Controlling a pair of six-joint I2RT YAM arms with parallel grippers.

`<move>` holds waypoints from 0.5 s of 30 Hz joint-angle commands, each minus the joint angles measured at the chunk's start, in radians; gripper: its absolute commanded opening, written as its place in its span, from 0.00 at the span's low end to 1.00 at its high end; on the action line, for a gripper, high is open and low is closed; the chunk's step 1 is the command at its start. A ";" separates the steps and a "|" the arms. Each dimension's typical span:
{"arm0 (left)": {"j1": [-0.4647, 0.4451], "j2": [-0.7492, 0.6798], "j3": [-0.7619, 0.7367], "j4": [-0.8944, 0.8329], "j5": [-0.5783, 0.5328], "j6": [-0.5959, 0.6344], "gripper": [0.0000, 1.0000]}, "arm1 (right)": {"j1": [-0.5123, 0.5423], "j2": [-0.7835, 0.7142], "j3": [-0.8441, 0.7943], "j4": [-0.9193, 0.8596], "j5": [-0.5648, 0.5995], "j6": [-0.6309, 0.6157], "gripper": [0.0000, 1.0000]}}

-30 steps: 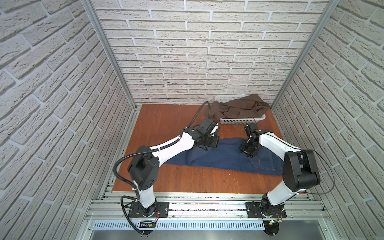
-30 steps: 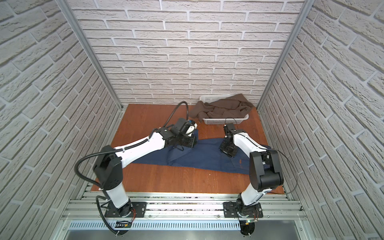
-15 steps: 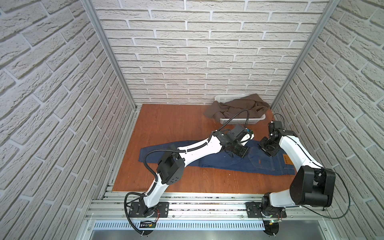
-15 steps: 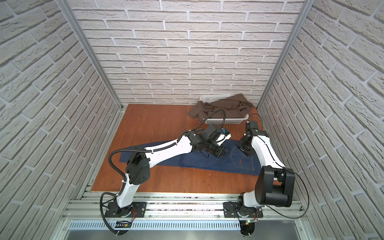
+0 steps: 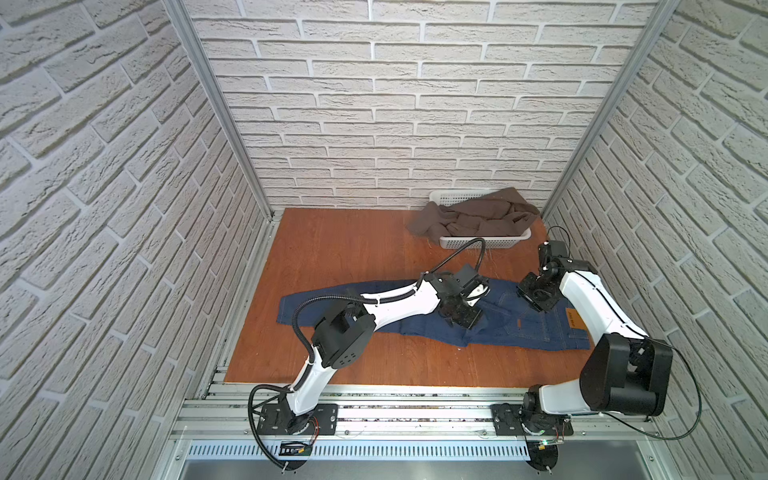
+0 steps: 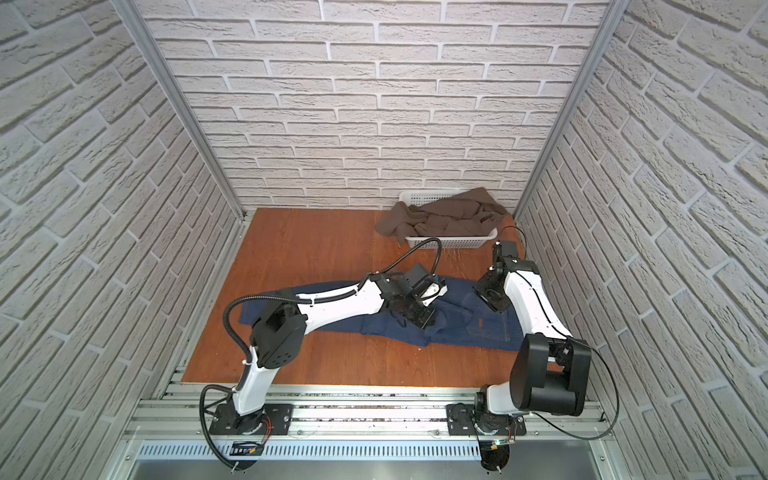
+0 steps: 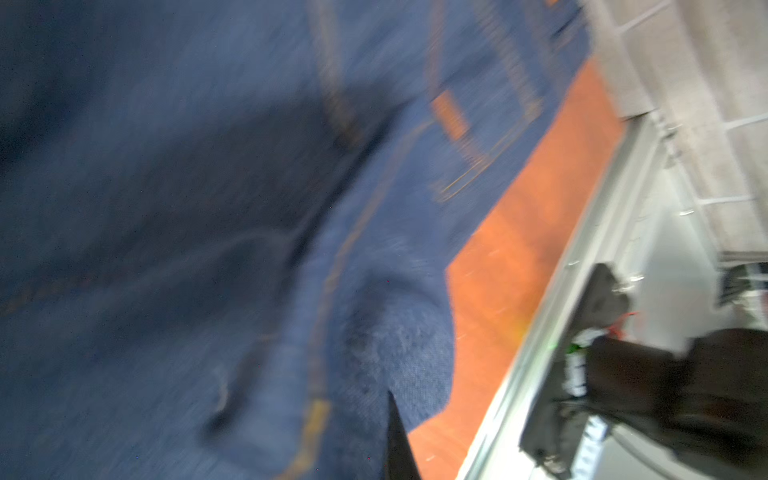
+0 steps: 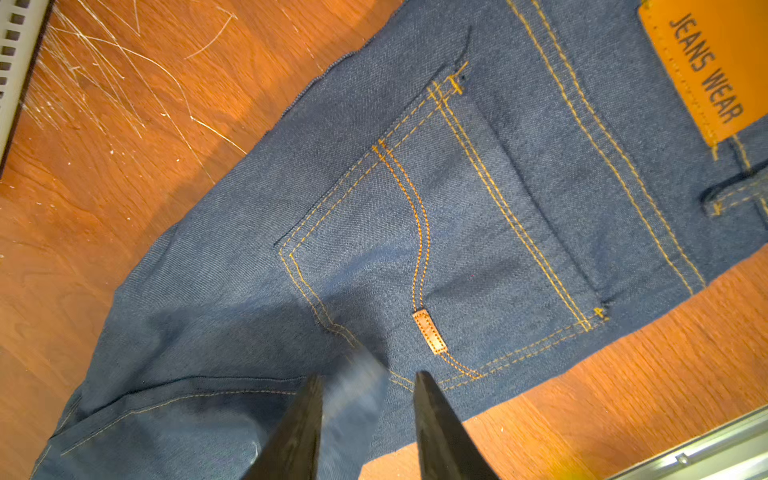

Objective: Fold and stack the trousers

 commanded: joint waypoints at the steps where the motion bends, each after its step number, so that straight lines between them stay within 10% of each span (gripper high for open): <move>1: 0.061 -0.163 -0.094 0.041 -0.116 -0.006 0.00 | -0.003 -0.027 -0.008 0.001 -0.008 -0.009 0.39; 15: 0.067 -0.309 -0.293 -0.103 0.054 0.164 0.11 | -0.002 0.001 -0.046 0.038 -0.037 -0.014 0.39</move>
